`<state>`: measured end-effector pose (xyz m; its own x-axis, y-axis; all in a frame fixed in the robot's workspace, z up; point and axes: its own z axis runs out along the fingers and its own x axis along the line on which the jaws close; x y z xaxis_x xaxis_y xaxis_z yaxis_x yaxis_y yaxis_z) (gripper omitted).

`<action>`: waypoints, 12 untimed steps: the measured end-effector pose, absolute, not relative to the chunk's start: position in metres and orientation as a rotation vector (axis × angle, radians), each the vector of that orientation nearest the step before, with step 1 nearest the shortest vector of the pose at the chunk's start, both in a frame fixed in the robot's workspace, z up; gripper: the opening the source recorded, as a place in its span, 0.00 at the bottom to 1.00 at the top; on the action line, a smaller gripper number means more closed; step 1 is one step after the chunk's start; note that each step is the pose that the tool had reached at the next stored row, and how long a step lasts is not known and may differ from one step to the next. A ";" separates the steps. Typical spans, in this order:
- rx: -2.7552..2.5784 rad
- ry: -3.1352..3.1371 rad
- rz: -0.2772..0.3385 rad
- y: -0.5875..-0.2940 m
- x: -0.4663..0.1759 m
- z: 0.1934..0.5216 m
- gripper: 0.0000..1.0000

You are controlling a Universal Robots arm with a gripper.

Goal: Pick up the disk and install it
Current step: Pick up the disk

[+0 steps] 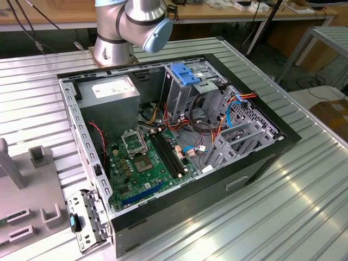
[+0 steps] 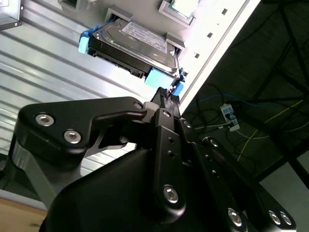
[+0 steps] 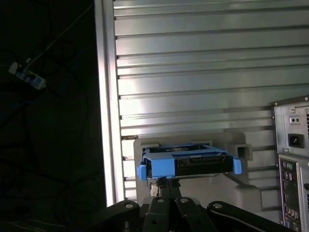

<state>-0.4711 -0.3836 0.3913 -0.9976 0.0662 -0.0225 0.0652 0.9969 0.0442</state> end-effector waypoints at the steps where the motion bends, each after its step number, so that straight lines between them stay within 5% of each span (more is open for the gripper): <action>1: 0.056 3.117 0.068 -0.384 -0.471 0.391 0.11; 12: -0.492 3.087 0.074 -0.384 -0.471 0.391 0.11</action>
<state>-0.4710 -0.3838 0.3912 -0.9504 -0.3102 -0.0225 -0.3109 0.9494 0.0440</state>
